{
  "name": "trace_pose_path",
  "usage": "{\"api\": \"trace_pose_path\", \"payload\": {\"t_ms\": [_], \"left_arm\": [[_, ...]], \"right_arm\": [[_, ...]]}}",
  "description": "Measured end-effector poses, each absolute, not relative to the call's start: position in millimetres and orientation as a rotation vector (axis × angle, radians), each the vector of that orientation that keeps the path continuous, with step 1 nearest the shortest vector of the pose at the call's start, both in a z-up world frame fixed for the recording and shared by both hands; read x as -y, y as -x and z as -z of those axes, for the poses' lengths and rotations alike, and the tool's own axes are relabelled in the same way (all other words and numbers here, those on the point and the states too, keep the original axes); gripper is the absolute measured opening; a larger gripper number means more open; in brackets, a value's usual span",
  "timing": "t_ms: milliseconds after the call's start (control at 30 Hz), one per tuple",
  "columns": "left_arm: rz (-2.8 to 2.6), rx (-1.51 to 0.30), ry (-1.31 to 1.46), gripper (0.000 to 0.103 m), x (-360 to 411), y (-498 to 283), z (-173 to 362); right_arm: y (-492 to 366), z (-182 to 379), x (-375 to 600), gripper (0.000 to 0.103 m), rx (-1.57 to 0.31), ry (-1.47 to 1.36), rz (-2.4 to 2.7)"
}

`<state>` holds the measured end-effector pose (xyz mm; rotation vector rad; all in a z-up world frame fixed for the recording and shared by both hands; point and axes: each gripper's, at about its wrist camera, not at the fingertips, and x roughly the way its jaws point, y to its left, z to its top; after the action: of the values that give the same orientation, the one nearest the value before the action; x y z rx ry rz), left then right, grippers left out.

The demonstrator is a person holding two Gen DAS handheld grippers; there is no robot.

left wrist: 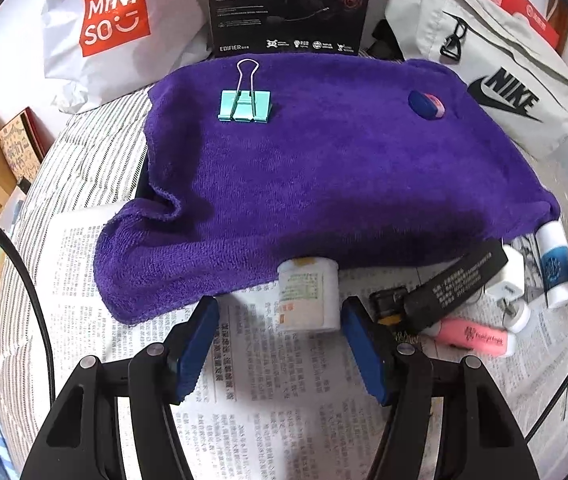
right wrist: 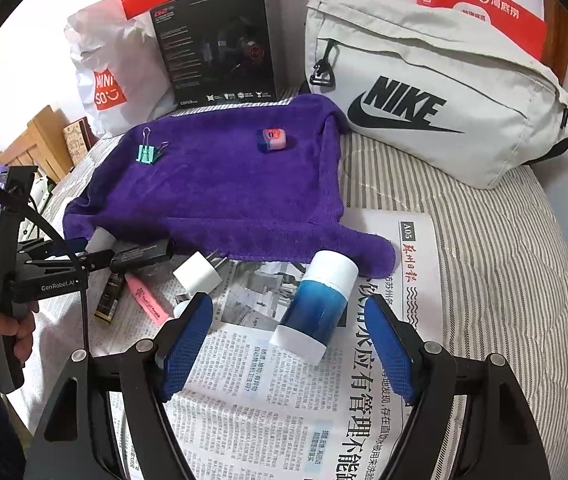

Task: Organize rigid objects
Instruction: 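Grasp the white tape roll with the left tool while the right tool grasps the lotion bottle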

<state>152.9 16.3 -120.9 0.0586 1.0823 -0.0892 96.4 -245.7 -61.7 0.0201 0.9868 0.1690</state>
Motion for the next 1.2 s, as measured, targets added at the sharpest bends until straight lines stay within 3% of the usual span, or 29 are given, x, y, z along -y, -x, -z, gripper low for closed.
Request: {"api": "trace_pose_path", "payload": {"t_ms": [67,133,167,233,967,1200], "left_arm": [[0.09,-1.077,-0.067,0.062,-14.9,-153.5,121.0],[0.113,-1.063,-0.074,0.048,-12.7,-152.7,119.9],[0.121,-1.06,-0.072,0.035,-12.8,-152.1,119.0],[0.147,-1.064,-0.055,0.028,-13.3,-152.7,117.2],[0.197,-1.05,-0.111,0.029,-4.6,-140.7,116.7],[0.219,-1.048,-0.087,0.028,-11.1,-137.7,116.5]], "right_arm": [[-98.4,66.4,246.6,0.078,-0.996,-0.028,-0.172],[-99.3,71.0,247.0,0.078,-1.006,-0.024,-0.171],[-99.4,74.1,247.7,0.078,-1.012,-0.025,-0.17],[-99.0,78.2,249.8,0.078,-1.021,-0.03,-0.17],[-115.2,110.1,275.7,0.078,-1.08,-0.158,-0.14],[-112.3,110.5,276.9,0.07,-1.093,-0.028,-0.125]]}}
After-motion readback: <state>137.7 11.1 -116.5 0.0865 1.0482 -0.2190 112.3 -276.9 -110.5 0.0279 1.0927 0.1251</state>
